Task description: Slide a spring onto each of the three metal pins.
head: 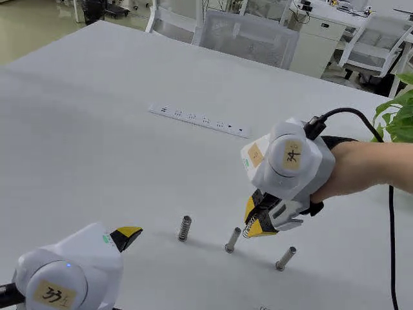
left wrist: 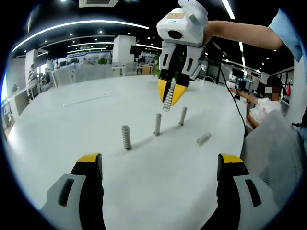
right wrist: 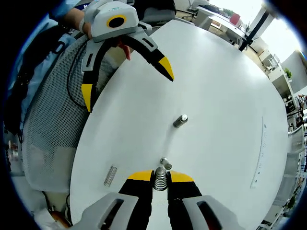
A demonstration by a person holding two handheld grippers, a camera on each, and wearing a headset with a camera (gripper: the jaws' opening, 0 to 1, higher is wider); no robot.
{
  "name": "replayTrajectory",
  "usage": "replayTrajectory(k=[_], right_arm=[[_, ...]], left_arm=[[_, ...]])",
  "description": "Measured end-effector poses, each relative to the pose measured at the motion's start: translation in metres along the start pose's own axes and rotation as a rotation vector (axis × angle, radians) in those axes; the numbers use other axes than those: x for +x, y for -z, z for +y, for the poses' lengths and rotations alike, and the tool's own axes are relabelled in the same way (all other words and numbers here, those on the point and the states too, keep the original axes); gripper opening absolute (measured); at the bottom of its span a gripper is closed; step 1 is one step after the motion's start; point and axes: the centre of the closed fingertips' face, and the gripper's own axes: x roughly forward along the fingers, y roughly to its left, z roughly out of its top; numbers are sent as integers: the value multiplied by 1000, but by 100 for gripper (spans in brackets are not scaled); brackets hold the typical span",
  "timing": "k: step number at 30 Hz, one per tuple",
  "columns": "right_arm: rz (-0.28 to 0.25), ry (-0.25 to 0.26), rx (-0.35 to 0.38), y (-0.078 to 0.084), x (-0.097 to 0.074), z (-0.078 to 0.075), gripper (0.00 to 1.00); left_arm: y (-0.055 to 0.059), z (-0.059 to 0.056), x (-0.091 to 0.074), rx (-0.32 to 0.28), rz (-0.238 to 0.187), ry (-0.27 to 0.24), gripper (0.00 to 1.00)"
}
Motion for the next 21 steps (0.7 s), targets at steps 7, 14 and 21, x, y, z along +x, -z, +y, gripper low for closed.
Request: replayTrajectory(k=[7, 14, 21], right_arm=[[16, 2, -14, 2, 4, -7, 8], [20, -7, -8, 4, 8, -11, 8], [18, -10, -9, 2, 11, -12, 8]], left_arm=[[1, 1, 0, -7, 2, -2, 99], [2, 1, 1, -10, 5, 0, 99], [3, 3, 2, -16, 7, 1, 99]])
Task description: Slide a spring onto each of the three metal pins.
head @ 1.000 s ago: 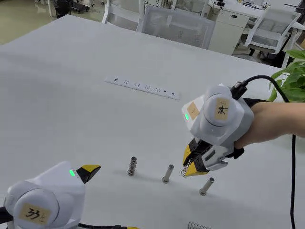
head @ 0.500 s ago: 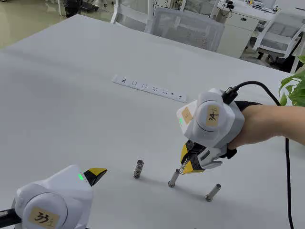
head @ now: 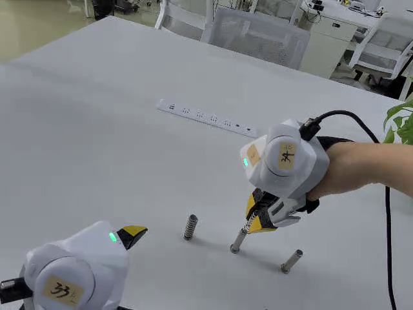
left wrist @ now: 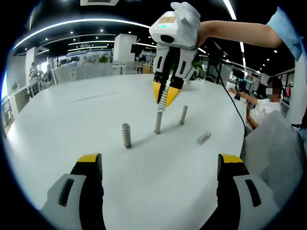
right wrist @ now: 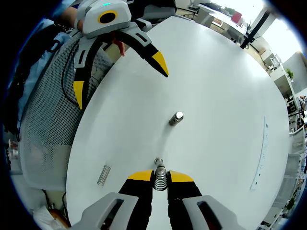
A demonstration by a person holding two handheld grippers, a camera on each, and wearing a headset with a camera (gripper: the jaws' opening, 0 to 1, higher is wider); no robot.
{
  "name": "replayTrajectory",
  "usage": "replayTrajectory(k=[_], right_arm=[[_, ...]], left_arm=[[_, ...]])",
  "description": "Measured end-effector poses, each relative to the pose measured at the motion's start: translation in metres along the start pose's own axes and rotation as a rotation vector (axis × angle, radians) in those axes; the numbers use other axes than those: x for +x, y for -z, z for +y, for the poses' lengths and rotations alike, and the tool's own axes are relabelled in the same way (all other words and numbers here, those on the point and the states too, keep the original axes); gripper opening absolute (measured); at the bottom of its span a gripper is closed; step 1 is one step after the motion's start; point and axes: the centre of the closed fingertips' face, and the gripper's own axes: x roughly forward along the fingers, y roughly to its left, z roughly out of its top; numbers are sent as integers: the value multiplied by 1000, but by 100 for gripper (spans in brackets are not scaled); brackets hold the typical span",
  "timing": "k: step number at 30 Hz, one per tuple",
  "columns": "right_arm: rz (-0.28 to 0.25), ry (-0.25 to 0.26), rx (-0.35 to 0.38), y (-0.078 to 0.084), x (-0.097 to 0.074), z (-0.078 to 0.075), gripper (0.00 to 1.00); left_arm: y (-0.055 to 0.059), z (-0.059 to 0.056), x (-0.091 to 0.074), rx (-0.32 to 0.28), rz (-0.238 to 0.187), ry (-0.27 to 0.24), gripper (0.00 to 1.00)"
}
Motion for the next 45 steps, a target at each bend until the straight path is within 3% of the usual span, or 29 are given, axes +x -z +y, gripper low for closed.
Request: replayTrajectory(k=[31, 45], right_arm=[[11, -13, -4, -2, 9, 0, 8], [33, -35, -22, 0, 29, 2, 8]], left_arm=[[3, 1, -1, -15, 5, 5, 99], [5, 0, -1, -17, 12, 11, 99]])
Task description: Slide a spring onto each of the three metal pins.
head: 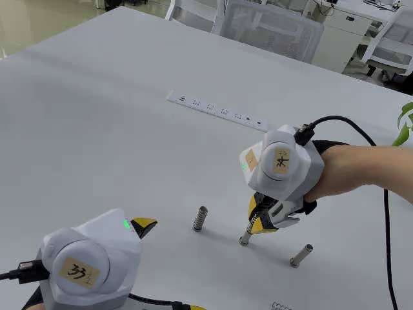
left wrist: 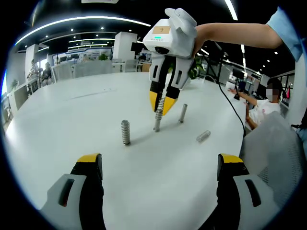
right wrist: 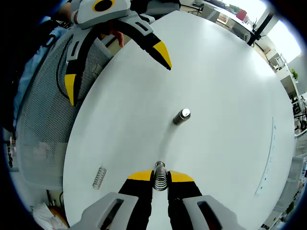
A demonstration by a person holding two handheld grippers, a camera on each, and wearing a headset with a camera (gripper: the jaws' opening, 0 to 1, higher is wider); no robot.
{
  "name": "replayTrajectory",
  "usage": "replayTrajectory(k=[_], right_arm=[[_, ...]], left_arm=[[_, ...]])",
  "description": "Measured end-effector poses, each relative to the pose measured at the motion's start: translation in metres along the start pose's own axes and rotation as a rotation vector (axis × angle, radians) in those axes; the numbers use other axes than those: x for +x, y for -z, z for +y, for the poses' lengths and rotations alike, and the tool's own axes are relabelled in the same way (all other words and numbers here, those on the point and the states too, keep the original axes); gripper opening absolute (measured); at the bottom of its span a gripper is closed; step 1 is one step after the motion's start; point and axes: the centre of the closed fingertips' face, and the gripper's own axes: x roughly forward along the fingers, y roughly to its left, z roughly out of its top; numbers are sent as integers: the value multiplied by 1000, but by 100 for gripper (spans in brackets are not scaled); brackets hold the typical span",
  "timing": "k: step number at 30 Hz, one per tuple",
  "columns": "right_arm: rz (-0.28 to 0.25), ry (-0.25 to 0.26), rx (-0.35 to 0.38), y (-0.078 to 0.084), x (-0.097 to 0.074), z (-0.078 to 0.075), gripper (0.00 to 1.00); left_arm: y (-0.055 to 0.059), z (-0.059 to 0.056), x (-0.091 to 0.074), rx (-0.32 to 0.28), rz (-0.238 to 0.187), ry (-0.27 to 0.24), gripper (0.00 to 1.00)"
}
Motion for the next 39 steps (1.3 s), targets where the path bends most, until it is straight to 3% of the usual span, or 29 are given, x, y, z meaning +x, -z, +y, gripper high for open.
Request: replayTrajectory(k=[20, 39], right_arm=[[9, -16, 23, 4, 27, -1, 8], [-1, -5, 24, 5, 30, -6, 9]], left_arm=[[4, -1, 0, 3, 12, 9, 99], [2, -1, 3, 5, 17, 18, 99]])
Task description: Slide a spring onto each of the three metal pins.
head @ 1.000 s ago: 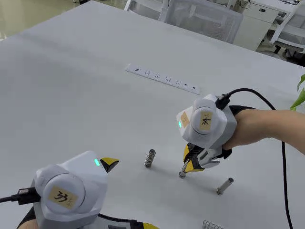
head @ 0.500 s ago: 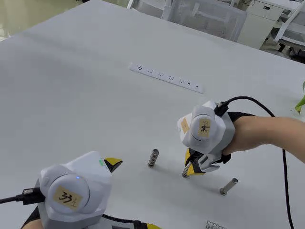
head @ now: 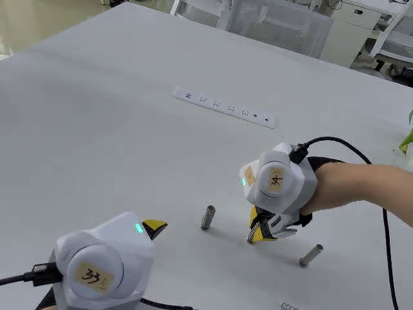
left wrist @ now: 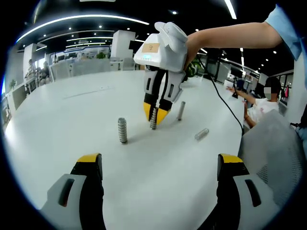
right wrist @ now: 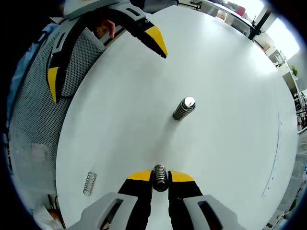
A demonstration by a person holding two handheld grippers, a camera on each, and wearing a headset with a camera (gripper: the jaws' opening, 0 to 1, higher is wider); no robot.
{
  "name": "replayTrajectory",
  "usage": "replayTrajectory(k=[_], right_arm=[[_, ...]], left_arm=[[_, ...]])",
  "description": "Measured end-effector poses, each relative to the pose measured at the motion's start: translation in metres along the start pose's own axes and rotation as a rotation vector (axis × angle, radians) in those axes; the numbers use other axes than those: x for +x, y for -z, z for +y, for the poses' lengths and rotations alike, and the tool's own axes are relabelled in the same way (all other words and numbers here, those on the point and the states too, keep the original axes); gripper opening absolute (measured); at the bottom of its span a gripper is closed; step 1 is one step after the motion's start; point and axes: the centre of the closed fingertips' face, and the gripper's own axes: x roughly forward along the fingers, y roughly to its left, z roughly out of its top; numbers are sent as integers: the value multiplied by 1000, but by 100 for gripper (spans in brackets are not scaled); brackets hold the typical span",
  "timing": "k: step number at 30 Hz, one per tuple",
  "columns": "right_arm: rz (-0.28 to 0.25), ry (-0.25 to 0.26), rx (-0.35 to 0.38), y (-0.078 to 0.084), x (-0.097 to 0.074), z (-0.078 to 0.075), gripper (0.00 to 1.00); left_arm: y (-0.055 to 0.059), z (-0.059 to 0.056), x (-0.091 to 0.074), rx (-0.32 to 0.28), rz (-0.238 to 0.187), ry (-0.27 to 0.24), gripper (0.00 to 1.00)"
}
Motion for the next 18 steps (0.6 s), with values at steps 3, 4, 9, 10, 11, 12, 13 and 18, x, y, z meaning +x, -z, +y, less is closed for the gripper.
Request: replayTrajectory(k=[3, 4, 9, 10, 11, 12, 13, 18], right_arm=[[-12, 2, 14, 0, 0, -1, 15], [-15, 7, 18, -1, -1, -1, 17], [-38, 17, 27, -2, -2, -1, 32], [-43, 15, 30, -3, -2, 0, 36], [-51, 10, 33, -4, -3, 2, 39], [-58, 7, 36, -5, -3, 3, 40], [-68, 6, 43, -6, -3, 5, 42], [-103, 19, 69, -7, -5, 7, 62]], left_arm=[[-1, 0, 0, 0, -2, 0, 99], [-1, 0, 0, 0, -2, 0, 99], [-2, 1, -1, 2, -3, -5, 99], [-2, 1, -1, 3, -2, -7, 99], [-2, 1, -2, 2, -3, -7, 99], [-3, 1, -2, -2, -7, -5, 99], [-4, 1, -2, -3, -10, -6, 99], [-4, 2, -2, -2, -9, -9, 99]])
